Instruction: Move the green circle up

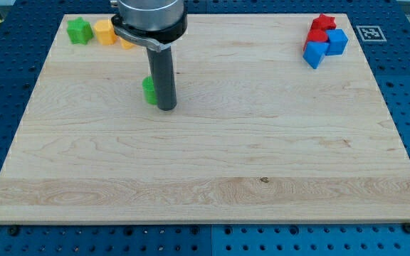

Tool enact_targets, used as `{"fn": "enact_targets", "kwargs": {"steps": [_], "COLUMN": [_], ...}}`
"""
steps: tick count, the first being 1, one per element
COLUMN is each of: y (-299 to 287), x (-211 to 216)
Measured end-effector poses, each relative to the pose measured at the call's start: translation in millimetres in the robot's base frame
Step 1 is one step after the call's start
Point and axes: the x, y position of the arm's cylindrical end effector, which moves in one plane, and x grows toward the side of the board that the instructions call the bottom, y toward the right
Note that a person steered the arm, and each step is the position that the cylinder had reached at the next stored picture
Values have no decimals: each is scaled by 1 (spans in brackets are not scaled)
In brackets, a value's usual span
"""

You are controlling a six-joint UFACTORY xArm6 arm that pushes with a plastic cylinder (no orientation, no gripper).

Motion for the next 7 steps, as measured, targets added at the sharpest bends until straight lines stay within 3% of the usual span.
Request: {"fn": "enact_targets", "kwargs": {"steps": [4, 7], "y": [-31, -31], "x": [14, -36]}}
